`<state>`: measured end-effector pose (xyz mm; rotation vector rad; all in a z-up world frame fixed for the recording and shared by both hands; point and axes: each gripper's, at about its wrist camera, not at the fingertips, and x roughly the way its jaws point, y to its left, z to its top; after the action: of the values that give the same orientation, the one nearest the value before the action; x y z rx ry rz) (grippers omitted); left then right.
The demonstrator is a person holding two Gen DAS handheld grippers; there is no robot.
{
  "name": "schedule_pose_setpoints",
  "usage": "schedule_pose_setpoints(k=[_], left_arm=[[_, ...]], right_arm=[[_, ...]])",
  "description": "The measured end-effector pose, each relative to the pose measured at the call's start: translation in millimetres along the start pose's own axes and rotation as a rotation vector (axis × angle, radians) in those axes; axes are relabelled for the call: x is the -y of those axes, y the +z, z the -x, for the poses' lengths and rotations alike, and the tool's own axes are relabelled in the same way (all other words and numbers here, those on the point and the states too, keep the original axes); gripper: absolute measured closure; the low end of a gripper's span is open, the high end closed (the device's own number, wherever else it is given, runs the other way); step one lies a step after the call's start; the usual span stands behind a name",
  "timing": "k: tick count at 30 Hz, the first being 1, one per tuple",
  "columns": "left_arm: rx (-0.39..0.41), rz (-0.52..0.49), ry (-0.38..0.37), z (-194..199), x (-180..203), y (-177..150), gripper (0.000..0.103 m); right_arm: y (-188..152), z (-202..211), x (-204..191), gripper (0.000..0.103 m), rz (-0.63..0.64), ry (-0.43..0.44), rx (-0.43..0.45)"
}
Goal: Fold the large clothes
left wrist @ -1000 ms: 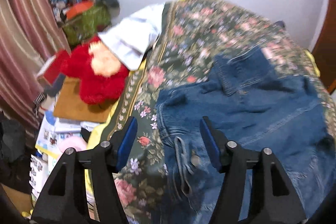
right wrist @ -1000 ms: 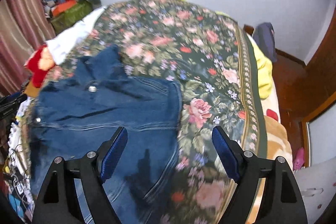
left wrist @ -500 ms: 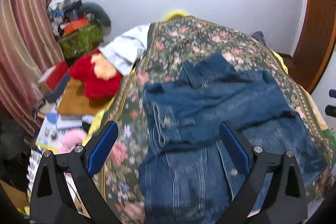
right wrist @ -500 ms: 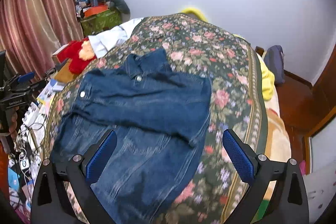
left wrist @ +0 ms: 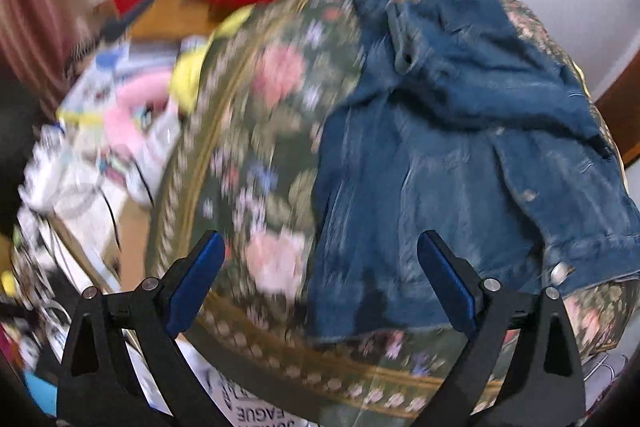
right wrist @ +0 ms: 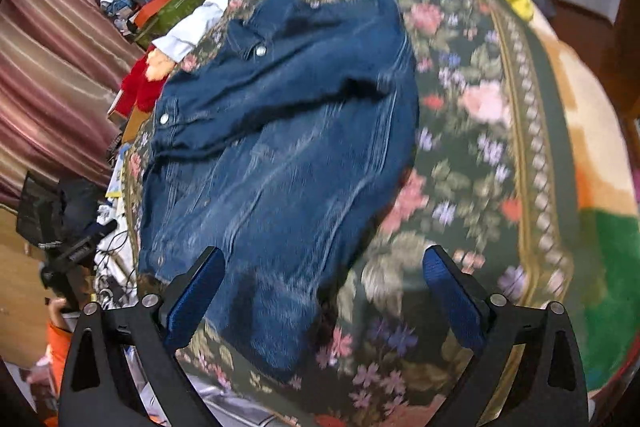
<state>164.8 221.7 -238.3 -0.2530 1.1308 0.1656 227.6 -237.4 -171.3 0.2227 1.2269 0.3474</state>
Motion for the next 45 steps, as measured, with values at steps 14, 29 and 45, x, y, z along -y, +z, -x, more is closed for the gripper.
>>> schedule_pose_setpoints(k=[14, 29, 45], left_arm=[[-0.092, 0.08, -0.072, -56, 3, -43, 0.019], [0.181, -0.06, -0.182, 54, 54, 14, 0.08], [0.343, 0.041, -0.132, 20, 70, 216, 0.082]], right_arm=[[-16, -3, -15, 0.058, 0.04, 0.095, -0.019], [18, 5, -40, 0.085, 0.136, 0.158, 0.081], [179, 2, 11, 0.087, -0.036, 0.095, 0.307]])
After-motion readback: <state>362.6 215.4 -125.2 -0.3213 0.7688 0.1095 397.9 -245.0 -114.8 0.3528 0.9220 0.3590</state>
